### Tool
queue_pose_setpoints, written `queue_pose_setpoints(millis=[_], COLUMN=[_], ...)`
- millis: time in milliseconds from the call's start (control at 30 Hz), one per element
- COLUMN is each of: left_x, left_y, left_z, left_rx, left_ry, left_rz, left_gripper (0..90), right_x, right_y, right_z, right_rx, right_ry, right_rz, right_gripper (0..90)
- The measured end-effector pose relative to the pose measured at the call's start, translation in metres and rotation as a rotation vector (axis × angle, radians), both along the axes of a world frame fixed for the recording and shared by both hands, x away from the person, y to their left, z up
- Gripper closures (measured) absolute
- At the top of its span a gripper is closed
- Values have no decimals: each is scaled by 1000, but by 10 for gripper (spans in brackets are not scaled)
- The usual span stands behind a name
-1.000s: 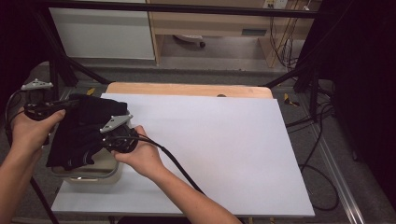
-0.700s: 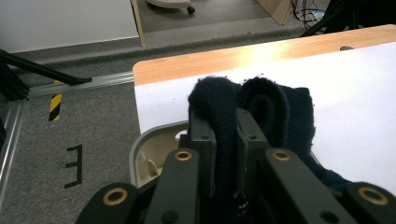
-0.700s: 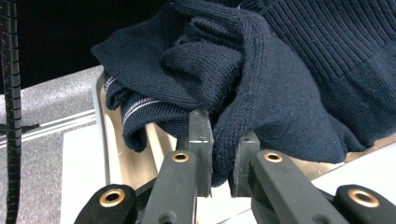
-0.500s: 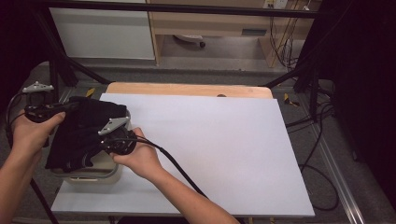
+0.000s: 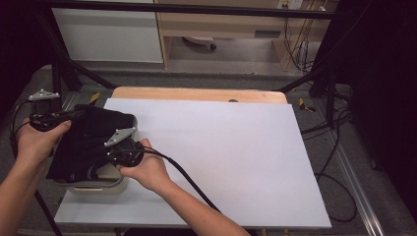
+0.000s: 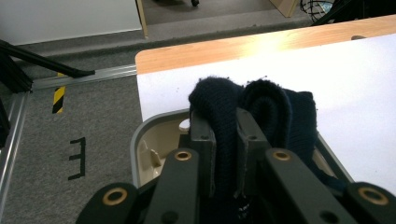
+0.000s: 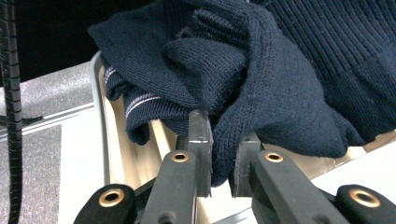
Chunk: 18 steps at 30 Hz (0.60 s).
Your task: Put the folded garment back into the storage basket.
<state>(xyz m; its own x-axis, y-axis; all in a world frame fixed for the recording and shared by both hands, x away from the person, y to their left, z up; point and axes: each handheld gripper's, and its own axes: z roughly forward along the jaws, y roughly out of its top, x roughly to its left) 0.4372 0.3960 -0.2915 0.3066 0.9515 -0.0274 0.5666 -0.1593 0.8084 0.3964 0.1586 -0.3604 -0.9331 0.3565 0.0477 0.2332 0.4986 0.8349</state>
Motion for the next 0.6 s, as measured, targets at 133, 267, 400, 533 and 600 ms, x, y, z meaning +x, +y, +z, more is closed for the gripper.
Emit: queue_pose_setpoints(millis=[133, 267, 400, 533, 600], left_x=[1, 2, 2, 3, 4], left_y=[0, 1, 1, 0, -2], left_z=[-4, -11, -16, -20, -21], left_rx=[7, 12, 15, 23, 40], left_ry=[7, 16, 19, 16, 12], left_rz=[4, 21, 24, 25, 24], left_gripper=[804, 803, 803, 802, 798], right_x=[1, 3, 5, 6, 6], right_y=[0, -1, -4, -5, -5], right_z=[-4, -7, -11, -12, -11], right_rx=[-4, -10, -15, -20, -25], right_ry=[7, 13, 22, 19, 19], right_rz=[-3, -6, -12, -14, -17], right_gripper=[820, 819, 818, 818, 810])
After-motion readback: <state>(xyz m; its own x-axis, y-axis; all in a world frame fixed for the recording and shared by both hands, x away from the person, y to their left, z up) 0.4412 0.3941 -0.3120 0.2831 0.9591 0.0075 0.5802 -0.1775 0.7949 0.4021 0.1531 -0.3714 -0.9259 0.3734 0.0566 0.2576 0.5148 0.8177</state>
